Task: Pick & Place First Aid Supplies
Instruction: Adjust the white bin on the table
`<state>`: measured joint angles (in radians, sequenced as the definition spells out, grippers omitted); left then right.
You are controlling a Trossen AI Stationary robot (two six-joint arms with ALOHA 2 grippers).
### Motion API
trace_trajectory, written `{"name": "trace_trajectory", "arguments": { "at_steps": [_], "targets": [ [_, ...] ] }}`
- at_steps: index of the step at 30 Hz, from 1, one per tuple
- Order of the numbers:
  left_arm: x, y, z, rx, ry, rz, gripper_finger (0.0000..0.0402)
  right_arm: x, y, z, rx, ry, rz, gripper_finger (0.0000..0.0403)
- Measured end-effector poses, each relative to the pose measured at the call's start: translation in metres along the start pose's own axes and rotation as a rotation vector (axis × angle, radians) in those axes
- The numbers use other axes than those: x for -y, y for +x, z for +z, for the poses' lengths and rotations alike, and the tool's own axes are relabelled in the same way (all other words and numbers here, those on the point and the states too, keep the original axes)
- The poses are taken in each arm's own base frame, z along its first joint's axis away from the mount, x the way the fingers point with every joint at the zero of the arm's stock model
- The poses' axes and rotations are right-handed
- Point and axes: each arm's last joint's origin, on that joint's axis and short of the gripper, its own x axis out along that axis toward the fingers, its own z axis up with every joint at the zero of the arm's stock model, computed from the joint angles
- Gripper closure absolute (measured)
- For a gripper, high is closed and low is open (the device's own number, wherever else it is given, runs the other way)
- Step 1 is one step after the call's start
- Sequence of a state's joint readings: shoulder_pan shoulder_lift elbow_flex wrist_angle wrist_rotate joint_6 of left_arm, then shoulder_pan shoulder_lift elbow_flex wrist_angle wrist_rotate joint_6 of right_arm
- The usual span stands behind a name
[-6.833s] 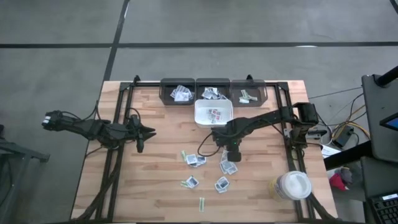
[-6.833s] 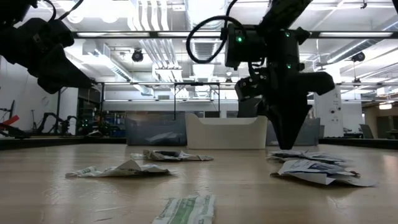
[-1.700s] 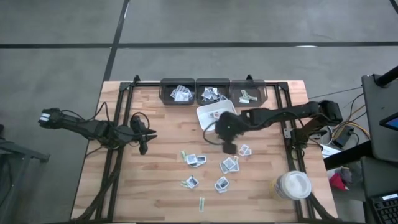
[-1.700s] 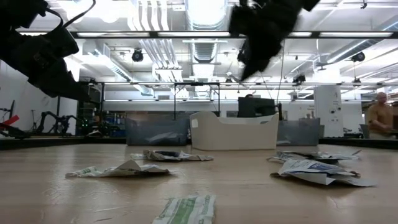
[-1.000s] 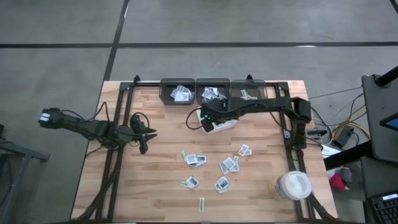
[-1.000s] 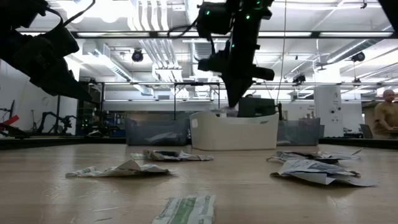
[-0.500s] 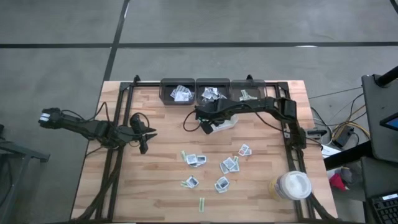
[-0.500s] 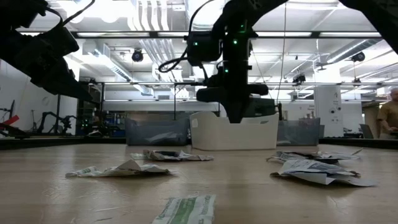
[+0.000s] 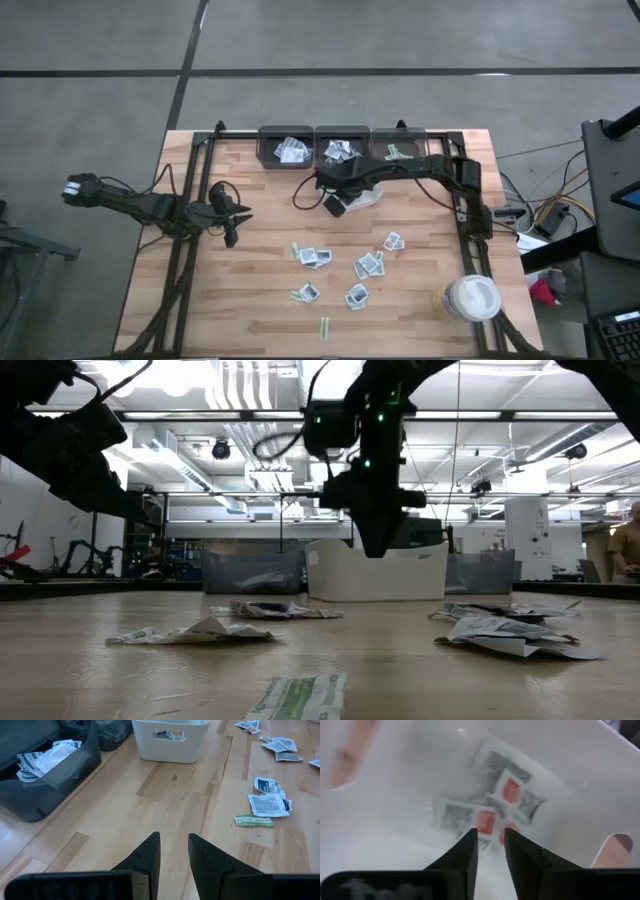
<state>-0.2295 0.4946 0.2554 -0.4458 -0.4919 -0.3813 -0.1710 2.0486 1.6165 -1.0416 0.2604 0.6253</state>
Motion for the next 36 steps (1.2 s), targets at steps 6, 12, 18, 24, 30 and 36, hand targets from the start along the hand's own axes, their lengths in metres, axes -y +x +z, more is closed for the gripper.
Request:
{"name": "trace_trajectory", "arguments": {
  "at_steps": [6,12,18,24,30,36],
  "targets": [
    [0.000,0.000,0.000,0.000,0.001,0.000,0.0307,-0.007,-0.029,-0.010,0.020,-0.174,0.117,0.0292],
    [0.000,0.000,0.000,0.000,0.002,0.000,0.0307,-0.025,-0.052,-0.023,0.082,-0.443,0.259,0.0305],
    [0.000,0.000,0.000,0.000,0.002,0.001,0.0307,-0.044,-0.060,-0.034,0.106,-0.584,0.391,0.0347],
    [0.000,0.000,0.000,0.000,0.001,0.001,0.0307,-0.056,-0.049,-0.030,0.147,-0.592,0.412,0.0391],
    [0.000,0.000,0.000,-0.001,0.001,0.001,0.0307,-0.064,-0.027,-0.028,0.125,-0.589,0.368,0.0394],
    [0.000,0.000,0.000,0.000,0.000,0.001,0.0307,-0.061,-0.024,-0.025,0.164,-0.579,0.269,0.0394]
  ]
}}
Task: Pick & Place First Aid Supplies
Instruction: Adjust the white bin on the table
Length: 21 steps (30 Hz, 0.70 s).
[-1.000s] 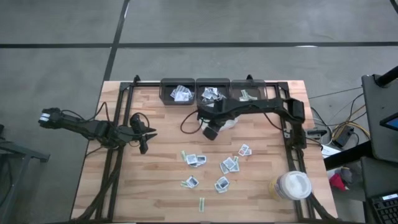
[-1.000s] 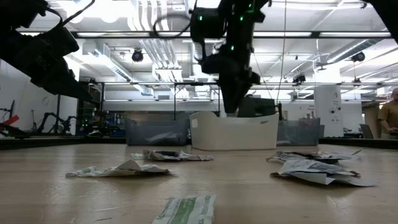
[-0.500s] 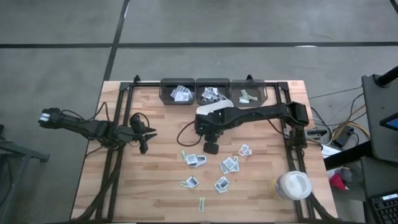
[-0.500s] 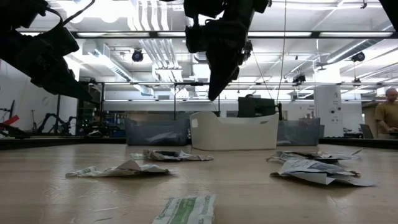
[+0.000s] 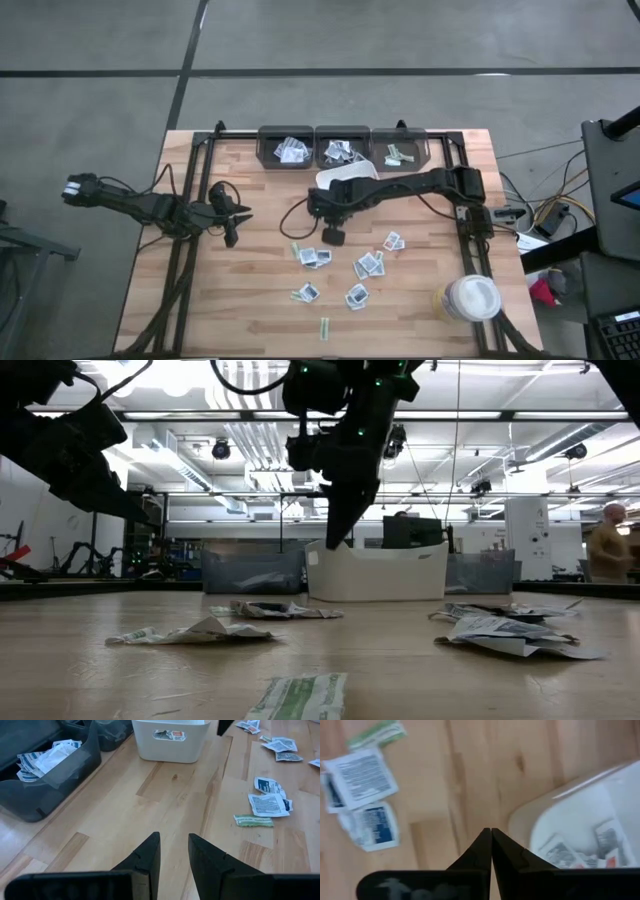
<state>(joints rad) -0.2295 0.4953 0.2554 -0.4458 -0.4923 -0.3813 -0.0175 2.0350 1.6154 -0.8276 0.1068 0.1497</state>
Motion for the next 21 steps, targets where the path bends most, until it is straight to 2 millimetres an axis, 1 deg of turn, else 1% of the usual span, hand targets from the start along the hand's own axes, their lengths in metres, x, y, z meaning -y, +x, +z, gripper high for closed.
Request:
{"name": "trace_trajectory", "arguments": {
  "at_steps": [8,13,21],
  "targets": [
    [0.000,0.000,0.000,0.000,0.000,0.000,0.0307,0.013,0.001,0.002,0.006,-0.023,-0.037,0.0394],
    [0.000,0.000,0.000,0.000,0.000,0.000,0.0307,0.025,0.002,0.004,0.013,-0.031,-0.046,0.0394],
    [0.000,0.000,0.000,0.002,-0.003,0.005,0.0307,0.041,0.003,0.012,0.080,-0.024,-0.052,0.0394]
  ]
}}
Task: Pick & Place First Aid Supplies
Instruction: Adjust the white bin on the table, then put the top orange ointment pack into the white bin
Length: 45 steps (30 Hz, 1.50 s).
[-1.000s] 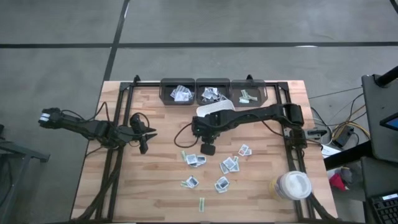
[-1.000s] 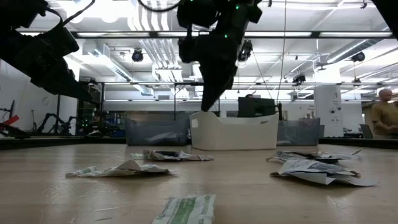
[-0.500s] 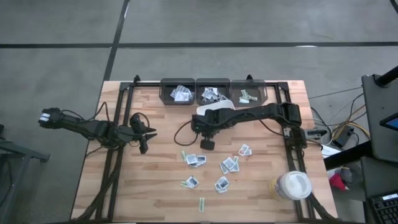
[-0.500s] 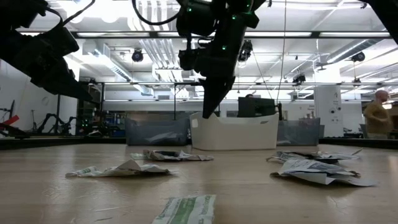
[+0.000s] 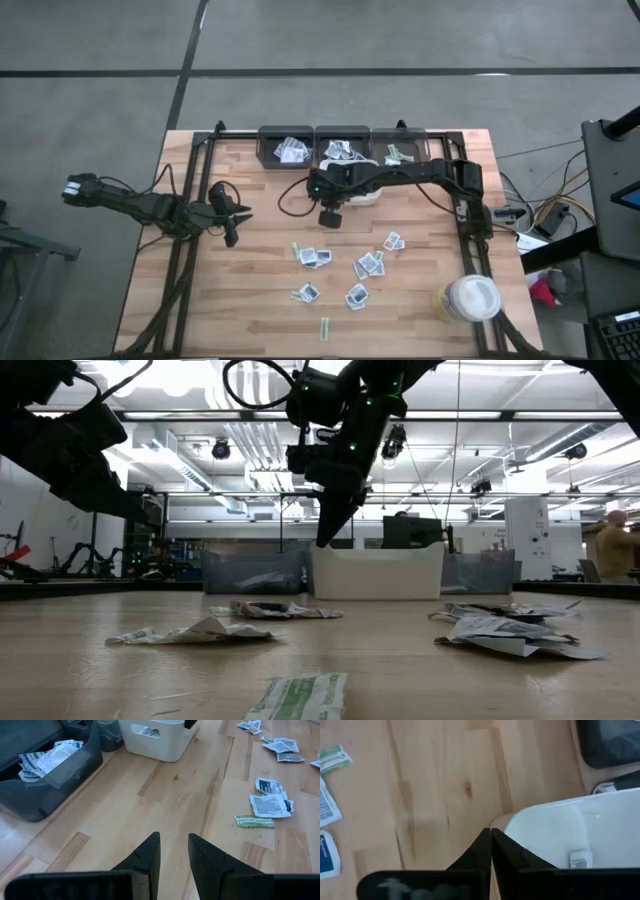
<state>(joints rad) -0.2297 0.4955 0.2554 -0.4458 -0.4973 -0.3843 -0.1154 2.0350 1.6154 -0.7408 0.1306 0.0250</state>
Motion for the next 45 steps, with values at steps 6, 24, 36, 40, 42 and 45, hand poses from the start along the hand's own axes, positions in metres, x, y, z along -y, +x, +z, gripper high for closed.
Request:
{"name": "trace_trajectory", "arguments": {
  "at_steps": [6,24,36,40,42,45],
  "targets": [
    [0.000,0.000,0.000,0.001,-0.007,0.000,0.0307,-0.010,-0.020,0.000,-0.004,-0.017,0.190,0.0394],
    [0.000,0.000,0.000,0.004,-0.011,-0.003,0.0307,-0.055,-0.088,-0.086,-0.600,0.078,0.300,0.0394],
    [0.000,0.000,0.001,0.004,-0.014,-0.003,0.0307,-0.050,-0.060,-0.131,-0.609,0.186,0.268,0.0394],
    [0.000,0.000,0.000,0.004,-0.015,-0.003,0.0307,-0.047,-0.056,-0.142,-0.602,0.214,0.263,0.0393],
    [0.000,0.000,0.000,0.004,-0.015,-0.003,0.0307,-0.046,-0.053,-0.147,-0.592,0.218,0.257,0.0387],
    [0.000,0.000,0.001,0.004,-0.015,-0.003,0.0307,-0.043,-0.048,-0.155,-0.592,0.239,0.230,0.0366]
  ]
}}
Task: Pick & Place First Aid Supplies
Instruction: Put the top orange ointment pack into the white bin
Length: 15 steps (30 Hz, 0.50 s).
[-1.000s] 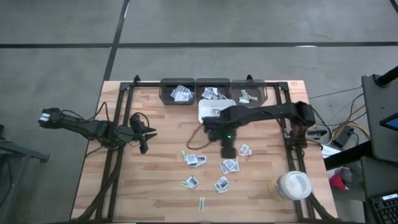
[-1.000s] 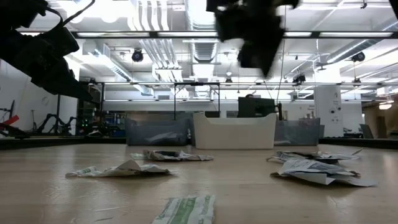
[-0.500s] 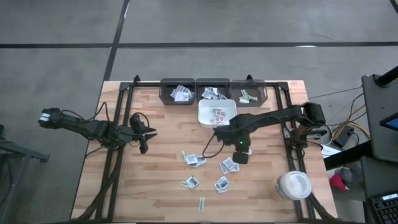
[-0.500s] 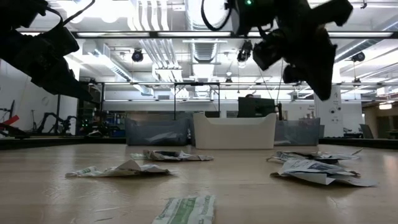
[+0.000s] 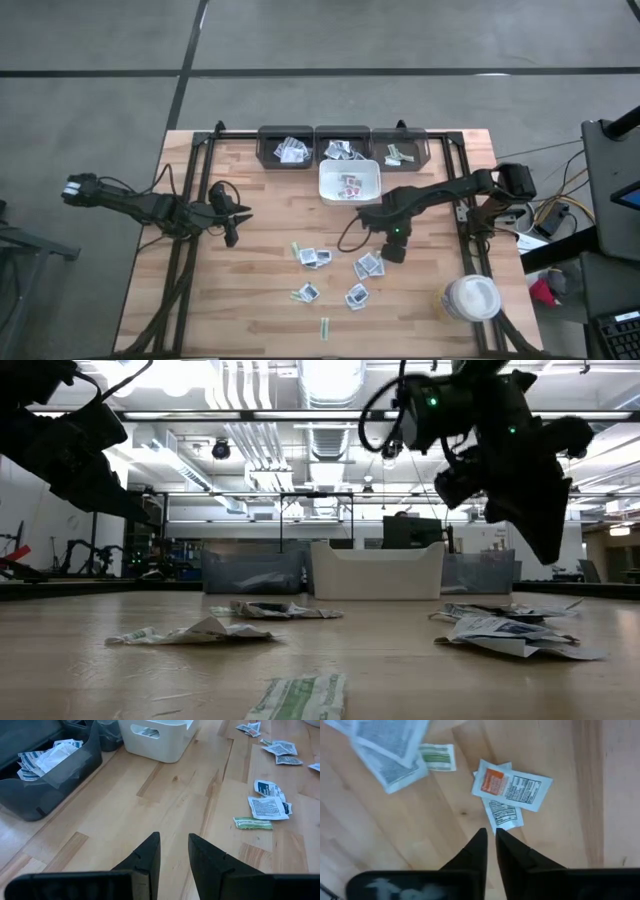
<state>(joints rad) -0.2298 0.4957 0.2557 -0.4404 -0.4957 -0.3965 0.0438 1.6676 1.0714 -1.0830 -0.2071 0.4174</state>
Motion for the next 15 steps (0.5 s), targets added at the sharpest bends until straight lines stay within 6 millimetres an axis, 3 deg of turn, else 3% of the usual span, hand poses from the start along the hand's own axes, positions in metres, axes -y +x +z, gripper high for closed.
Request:
{"name": "trace_trajectory", "arguments": {
  "at_steps": [9,15],
  "targets": [
    [0.000,0.000,0.000,0.003,-0.001,-0.001,0.0307,0.008,0.011,-0.001,0.010,0.009,-0.040,0.0290],
    [0.000,0.000,0.000,0.005,-0.002,0.000,0.0307,0.011,0.017,0.004,0.107,0.033,-0.133,0.0276]
  ]
}}
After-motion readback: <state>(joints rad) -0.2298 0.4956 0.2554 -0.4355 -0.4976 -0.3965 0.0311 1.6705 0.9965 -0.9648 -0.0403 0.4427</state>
